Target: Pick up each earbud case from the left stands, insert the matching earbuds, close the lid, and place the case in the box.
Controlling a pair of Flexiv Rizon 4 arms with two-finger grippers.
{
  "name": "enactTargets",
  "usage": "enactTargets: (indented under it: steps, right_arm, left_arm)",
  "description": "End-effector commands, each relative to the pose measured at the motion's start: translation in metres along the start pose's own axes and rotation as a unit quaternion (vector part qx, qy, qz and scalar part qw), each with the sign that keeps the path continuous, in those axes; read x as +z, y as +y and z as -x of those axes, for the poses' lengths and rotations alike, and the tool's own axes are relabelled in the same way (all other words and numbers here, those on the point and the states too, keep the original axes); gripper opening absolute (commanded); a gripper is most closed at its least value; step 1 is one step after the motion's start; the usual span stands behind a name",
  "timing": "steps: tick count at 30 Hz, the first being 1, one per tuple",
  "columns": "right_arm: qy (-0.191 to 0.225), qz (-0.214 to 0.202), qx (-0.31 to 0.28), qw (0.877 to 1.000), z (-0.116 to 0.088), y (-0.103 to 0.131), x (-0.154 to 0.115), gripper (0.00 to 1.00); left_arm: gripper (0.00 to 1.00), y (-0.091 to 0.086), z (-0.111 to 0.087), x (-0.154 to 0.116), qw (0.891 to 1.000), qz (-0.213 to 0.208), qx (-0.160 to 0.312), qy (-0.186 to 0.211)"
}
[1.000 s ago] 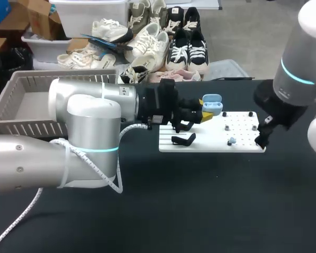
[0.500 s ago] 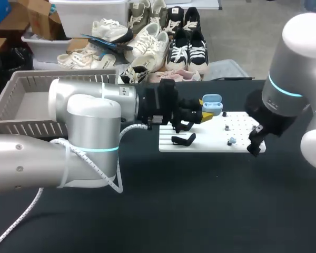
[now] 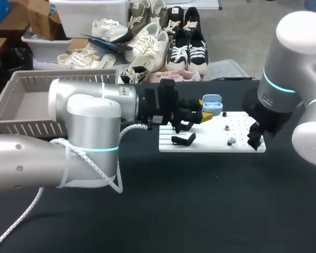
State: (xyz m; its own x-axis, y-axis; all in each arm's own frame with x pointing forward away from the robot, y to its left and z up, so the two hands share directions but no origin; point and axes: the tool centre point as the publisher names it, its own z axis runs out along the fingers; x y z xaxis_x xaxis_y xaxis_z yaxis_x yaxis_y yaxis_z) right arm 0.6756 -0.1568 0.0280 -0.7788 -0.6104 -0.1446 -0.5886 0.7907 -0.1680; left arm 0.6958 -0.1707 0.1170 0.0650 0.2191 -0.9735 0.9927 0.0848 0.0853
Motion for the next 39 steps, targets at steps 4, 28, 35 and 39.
enactTargets:
  steps: [4, 28, 35, 39]
  right_arm:
    - [0.01, -0.001, 0.0, 1.0, 0.0038, 0.0029, 0.0013, 0.58]
    - [0.016, 0.001, 0.016, 1.0, 0.0003, 0.0004, 0.0048, 0.41]
    - [0.018, 0.001, 0.017, 1.0, 0.0023, 0.0001, 0.0052, 0.38]
    - [0.019, 0.001, 0.017, 1.0, 0.0026, 0.0005, 0.0052, 0.35]
  left_arm:
    - [0.0, -0.0008, -0.001, 0.0, 1.0, 0.002, 0.001, -0.002]
    - [0.0, -0.0008, -0.001, 0.0, 1.0, 0.002, 0.001, -0.002]
    - [0.0, -0.0008, -0.001, 0.0, 1.0, 0.002, 0.001, -0.002]
    - [0.0, -0.0008, -0.001, 0.0, 1.0, 0.002, 0.001, -0.002]
